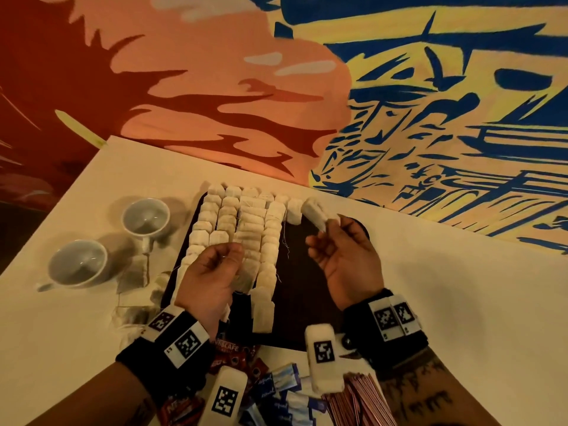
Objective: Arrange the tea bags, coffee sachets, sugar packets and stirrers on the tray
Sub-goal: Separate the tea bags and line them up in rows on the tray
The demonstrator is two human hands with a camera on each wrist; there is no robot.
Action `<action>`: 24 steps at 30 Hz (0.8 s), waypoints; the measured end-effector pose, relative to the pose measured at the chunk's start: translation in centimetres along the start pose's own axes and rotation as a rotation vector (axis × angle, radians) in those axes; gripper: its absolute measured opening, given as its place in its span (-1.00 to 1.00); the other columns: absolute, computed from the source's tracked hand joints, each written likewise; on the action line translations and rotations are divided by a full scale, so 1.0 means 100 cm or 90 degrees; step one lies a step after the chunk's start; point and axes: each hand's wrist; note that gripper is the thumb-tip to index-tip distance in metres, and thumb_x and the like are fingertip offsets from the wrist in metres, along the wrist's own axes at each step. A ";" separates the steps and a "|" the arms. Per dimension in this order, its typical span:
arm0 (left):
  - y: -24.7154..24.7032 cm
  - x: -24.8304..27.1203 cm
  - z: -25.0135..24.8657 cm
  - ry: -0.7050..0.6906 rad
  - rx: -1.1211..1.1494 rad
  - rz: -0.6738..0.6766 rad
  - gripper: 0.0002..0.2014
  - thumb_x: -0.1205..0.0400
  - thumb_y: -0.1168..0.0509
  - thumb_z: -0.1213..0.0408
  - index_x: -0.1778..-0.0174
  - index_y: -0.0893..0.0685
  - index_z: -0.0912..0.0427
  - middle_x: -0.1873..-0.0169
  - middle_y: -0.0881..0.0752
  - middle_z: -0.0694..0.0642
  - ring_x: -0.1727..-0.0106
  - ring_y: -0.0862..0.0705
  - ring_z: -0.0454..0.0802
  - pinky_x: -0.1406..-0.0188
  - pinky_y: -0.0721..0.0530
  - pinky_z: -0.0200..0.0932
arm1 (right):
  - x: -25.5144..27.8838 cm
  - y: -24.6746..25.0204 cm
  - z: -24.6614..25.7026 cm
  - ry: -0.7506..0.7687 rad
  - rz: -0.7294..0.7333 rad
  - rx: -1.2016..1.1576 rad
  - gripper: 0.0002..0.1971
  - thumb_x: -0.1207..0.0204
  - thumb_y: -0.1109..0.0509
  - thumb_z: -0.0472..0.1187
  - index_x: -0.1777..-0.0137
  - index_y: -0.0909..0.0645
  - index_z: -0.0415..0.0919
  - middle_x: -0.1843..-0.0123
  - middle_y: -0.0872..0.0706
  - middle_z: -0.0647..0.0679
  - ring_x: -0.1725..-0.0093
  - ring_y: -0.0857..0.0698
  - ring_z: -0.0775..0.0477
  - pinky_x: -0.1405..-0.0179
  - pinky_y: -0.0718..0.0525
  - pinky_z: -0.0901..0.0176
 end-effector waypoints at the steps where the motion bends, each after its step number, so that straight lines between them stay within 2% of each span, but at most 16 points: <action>1: 0.000 -0.001 0.000 0.011 0.016 -0.001 -0.91 -0.68 -0.35 0.22 0.09 -0.69 0.15 0.47 -0.61 -0.03 0.68 -0.49 -0.29 0.73 -0.42 -0.42 | -0.008 0.001 0.000 0.008 -0.003 0.013 -0.88 -0.71 -0.30 -0.30 0.03 -0.65 -0.18 0.26 -0.76 -0.13 0.26 -0.78 -0.11 0.26 -0.71 0.12; 3: 0.003 -0.003 -0.002 0.034 0.029 -0.011 -0.90 -0.69 -0.34 0.24 0.11 -0.67 0.15 0.44 -0.60 0.03 0.70 -0.46 -0.24 0.77 -0.39 -0.39 | -0.025 0.007 -0.002 0.030 -0.007 0.147 -0.89 -0.71 -0.32 -0.28 0.04 -0.65 -0.15 0.19 -0.82 -0.08 0.19 -0.81 -0.10 0.19 -0.74 0.09; 5: 0.008 -0.007 -0.001 0.046 0.012 -0.020 -0.88 -0.69 -0.35 0.20 0.15 -0.67 0.12 0.44 -0.59 0.04 0.70 -0.38 -0.16 0.77 -0.31 -0.36 | -0.046 0.013 -0.006 0.059 0.012 0.424 -0.88 -0.72 -0.32 -0.22 0.02 -0.66 -0.04 0.14 -0.84 -0.02 0.13 -0.83 -0.04 0.08 -0.79 0.07; 7: 0.014 -0.012 0.000 0.066 -0.001 -0.017 -0.86 -0.69 -0.35 0.17 0.15 -0.69 0.09 0.44 -0.61 0.02 0.69 -0.32 -0.11 0.75 -0.25 -0.39 | -0.068 0.019 -0.008 0.067 0.095 0.721 -0.89 -0.73 -0.29 -0.15 -0.06 -0.66 0.03 0.08 -0.82 0.02 0.15 -0.81 0.05 0.17 -0.76 0.19; 8: 0.017 -0.013 0.000 0.080 -0.001 -0.013 -0.87 -0.69 -0.35 0.15 0.14 -0.71 0.07 0.43 -0.62 0.01 0.67 -0.31 -0.09 0.74 -0.25 -0.41 | -0.078 0.020 -0.008 0.066 0.153 0.847 -0.88 -0.73 -0.28 -0.12 -0.11 -0.66 0.04 0.06 -0.80 0.04 0.14 -0.77 0.09 0.22 -0.67 0.27; 9: 0.019 -0.014 0.000 0.092 -0.001 -0.011 -0.87 -0.69 -0.35 0.15 0.13 -0.71 0.07 0.44 -0.62 0.01 0.67 -0.31 -0.08 0.73 -0.24 -0.42 | -0.087 0.020 -0.009 0.065 0.211 0.949 -0.85 -0.73 -0.28 -0.11 -0.14 -0.68 0.05 0.05 -0.76 0.07 0.11 -0.73 0.09 0.20 -0.59 0.30; 11: 0.023 -0.015 0.000 0.106 -0.002 -0.013 -0.87 -0.70 -0.33 0.15 0.07 -0.71 0.10 0.42 -0.62 0.02 0.66 -0.30 -0.09 0.69 -0.22 -0.42 | -0.103 0.017 -0.012 0.046 0.311 1.084 -0.84 -0.71 -0.29 -0.09 -0.14 -0.71 0.06 0.00 -0.73 0.10 -0.01 -0.69 0.06 0.05 -0.57 0.21; 13: 0.026 -0.015 0.001 0.118 0.006 -0.020 -0.87 -0.69 -0.33 0.14 0.03 -0.72 0.11 0.40 -0.60 0.03 0.64 -0.30 -0.11 0.65 -0.19 -0.39 | -0.118 0.012 -0.018 0.017 0.384 1.180 -0.86 -0.68 -0.33 -0.07 -0.10 -0.72 0.09 -0.04 -0.74 0.09 -0.05 -0.69 0.04 -0.04 -0.63 0.13; 15: 0.030 -0.015 0.001 0.129 0.029 -0.022 -0.85 -0.67 -0.35 0.12 0.02 -0.72 0.11 0.41 -0.59 0.02 0.61 -0.29 -0.10 0.57 -0.16 -0.31 | -0.134 0.006 -0.024 0.016 0.412 1.255 -0.90 -0.64 -0.36 -0.09 -0.07 -0.68 0.06 -0.05 -0.73 0.05 -0.05 -0.70 -0.02 -0.03 -0.66 0.10; 19: 0.036 -0.015 0.001 0.126 0.056 -0.011 -0.81 -0.61 -0.38 0.08 -0.03 -0.74 0.09 0.42 -0.59 0.02 0.59 -0.30 -0.11 0.47 -0.09 -0.18 | -0.163 -0.003 -0.030 0.086 0.347 1.265 -0.90 -0.59 -0.41 -0.13 -0.06 -0.61 -0.01 -0.05 -0.69 -0.04 -0.02 -0.68 -0.14 -0.01 -0.64 0.10; 21: 0.038 -0.015 0.000 0.124 0.059 -0.010 -0.79 -0.60 -0.38 0.06 -0.02 -0.75 0.08 0.42 -0.58 0.03 0.59 -0.30 -0.12 0.45 -0.07 -0.18 | -0.173 -0.007 -0.030 0.110 0.307 1.238 -0.94 -0.57 -0.43 -0.14 0.00 -0.63 0.01 -0.04 -0.70 -0.02 -0.02 -0.69 -0.12 -0.07 -0.69 0.07; 24: 0.041 -0.015 -0.001 0.116 0.060 -0.007 -0.79 -0.63 -0.35 0.06 -0.06 -0.75 0.08 0.42 -0.57 0.04 0.58 -0.29 -0.10 0.45 -0.11 -0.16 | -0.185 -0.012 -0.031 0.126 0.298 1.247 -0.97 -0.56 -0.46 -0.11 0.05 -0.67 0.01 -0.03 -0.69 0.00 -0.03 -0.67 -0.08 -0.11 -0.67 0.06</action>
Point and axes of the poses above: each hand's wrist, its own x-axis away from the middle knuckle, its own y-axis out of the back of the hand, z = x × y
